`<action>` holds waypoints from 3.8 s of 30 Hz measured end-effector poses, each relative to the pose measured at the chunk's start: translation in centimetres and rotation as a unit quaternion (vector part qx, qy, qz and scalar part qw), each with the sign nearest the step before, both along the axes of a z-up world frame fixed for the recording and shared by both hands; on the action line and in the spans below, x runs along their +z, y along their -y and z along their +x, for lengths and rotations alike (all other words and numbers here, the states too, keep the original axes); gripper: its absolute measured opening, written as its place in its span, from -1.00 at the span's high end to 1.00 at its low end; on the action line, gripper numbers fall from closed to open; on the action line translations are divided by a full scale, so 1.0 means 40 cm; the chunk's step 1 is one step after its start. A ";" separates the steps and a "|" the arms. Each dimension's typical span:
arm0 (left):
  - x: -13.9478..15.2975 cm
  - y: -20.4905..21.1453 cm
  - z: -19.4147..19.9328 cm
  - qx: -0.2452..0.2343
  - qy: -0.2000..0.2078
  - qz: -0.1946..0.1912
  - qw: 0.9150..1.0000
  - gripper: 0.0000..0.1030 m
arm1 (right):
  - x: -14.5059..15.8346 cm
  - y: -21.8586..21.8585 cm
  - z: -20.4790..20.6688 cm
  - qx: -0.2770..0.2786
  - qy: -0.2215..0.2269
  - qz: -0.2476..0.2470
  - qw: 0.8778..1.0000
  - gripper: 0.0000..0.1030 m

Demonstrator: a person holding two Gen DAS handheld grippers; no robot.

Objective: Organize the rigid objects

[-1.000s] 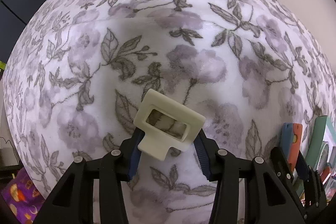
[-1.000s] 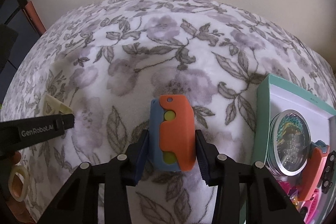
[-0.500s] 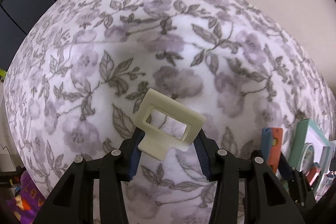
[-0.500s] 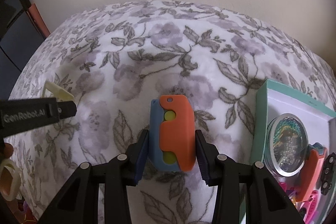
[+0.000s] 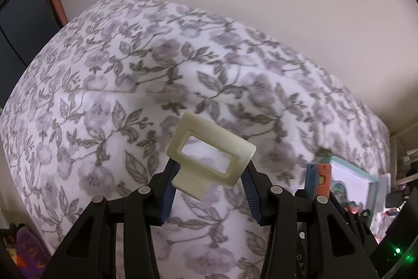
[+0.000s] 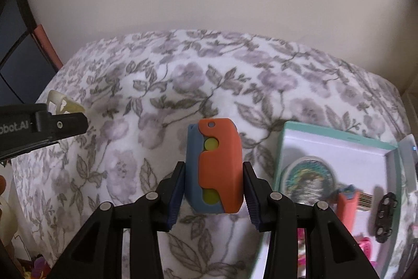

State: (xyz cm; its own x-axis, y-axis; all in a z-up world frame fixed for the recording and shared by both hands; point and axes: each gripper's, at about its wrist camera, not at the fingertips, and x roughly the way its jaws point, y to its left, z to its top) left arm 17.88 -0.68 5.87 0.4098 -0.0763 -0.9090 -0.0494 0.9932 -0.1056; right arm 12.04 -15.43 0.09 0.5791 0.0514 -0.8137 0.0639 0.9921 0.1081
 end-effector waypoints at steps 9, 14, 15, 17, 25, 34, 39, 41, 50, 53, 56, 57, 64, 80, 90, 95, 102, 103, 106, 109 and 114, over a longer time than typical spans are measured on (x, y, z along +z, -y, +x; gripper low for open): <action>0.046 0.123 -0.055 -0.062 0.013 -0.016 0.998 0.05 | 0.059 0.117 -0.050 -0.038 0.015 0.002 0.999 0.14; 0.056 0.213 -0.094 -0.107 0.014 -0.021 0.994 0.05 | 0.081 0.209 -0.086 -0.069 0.023 0.006 0.997 0.14; 0.055 0.231 -0.102 -0.115 0.014 -0.021 0.993 0.05 | 0.084 0.231 -0.095 -0.076 0.024 0.007 0.997 0.14; 0.053 0.265 -0.116 -0.132 0.010 -0.021 0.991 0.05 | 0.090 0.274 -0.115 -0.093 0.026 0.007 0.995 0.14; 0.013 0.381 -0.173 -0.183 -0.002 0.001 0.983 0.05 | 0.086 0.425 -0.181 -0.146 0.014 0.011 0.989 0.14; -0.068 0.486 -0.223 -0.229 -0.035 0.027 0.972 0.05 | 0.045 0.477 -0.204 -0.149 -0.022 0.010 0.989 0.13; -0.098 0.509 -0.233 -0.236 -0.042 0.043 0.970 0.05 | 0.001 0.474 -0.199 -0.137 -0.048 0.022 0.989 0.13; -0.107 0.511 -0.233 -0.236 -0.043 0.050 0.969 0.05 | -0.023 0.468 -0.192 -0.132 -0.061 0.024 0.989 0.13; -0.151 0.527 -0.236 -0.245 -0.055 0.066 0.966 0.05 | -0.096 0.447 -0.169 -0.118 -0.100 0.021 0.988 0.13; -0.171 0.538 -0.245 -0.253 -0.061 0.074 0.963 0.04 | -0.114 0.446 -0.165 -0.117 -0.110 0.020 0.987 0.13; -0.182 0.551 -0.254 -0.258 -0.053 0.090 0.961 0.04 | -0.123 0.446 -0.165 -0.117 -0.114 0.019 0.986 0.13; -0.182 0.554 -0.255 -0.260 -0.050 0.094 0.960 0.04 | -0.123 0.446 -0.165 -0.117 -0.114 0.018 0.986 0.13; -0.185 0.551 -0.251 -0.258 -0.052 0.098 0.960 0.04 | -0.123 0.445 -0.162 -0.117 -0.115 0.015 0.986 0.13; -0.174 0.543 -0.240 -0.253 -0.066 0.077 0.962 -0.13 | -0.094 0.444 -0.162 -0.120 -0.107 0.011 0.987 -0.16; -0.103 0.516 -0.224 -0.241 -0.051 0.051 0.968 -0.22 | 0.006 0.443 -0.181 -0.132 -0.050 0.002 0.990 -0.16; -0.068 0.495 -0.210 -0.227 -0.037 0.039 0.972 -0.22 | 0.058 0.448 -0.197 -0.141 -0.020 0.000 0.990 -0.16; -0.057 0.461 -0.186 -0.194 -0.025 0.045 0.980 -0.22 | 0.081 0.444 -0.201 -0.141 -0.007 -0.004 0.990 -0.15; -0.058 0.459 -0.185 -0.190 -0.025 0.048 0.980 -0.24 | 0.079 0.443 -0.201 -0.141 -0.008 -0.004 0.990 -0.15; -0.061 0.453 -0.181 -0.183 -0.022 0.052 0.981 -0.38 | 0.075 0.443 -0.200 -0.142 -0.010 -0.008 0.990 -0.15; -0.058 0.444 -0.176 -0.173 -0.017 0.056 0.983 -0.38 | 0.070 0.446 -0.198 -0.146 -0.011 -0.008 0.989 -0.15; -0.053 0.414 -0.165 -0.142 0.001 0.075 0.987 -0.72 | 0.062 0.454 -0.196 -0.154 -0.012 -0.005 0.988 -0.38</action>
State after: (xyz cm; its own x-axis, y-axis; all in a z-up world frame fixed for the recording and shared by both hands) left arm 11.29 -17.23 3.76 0.3939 -0.0534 -0.9176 0.2332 0.9714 0.0436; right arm 4.19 -33.60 2.56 0.5464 -0.1328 -0.8269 0.3649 0.9265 0.0923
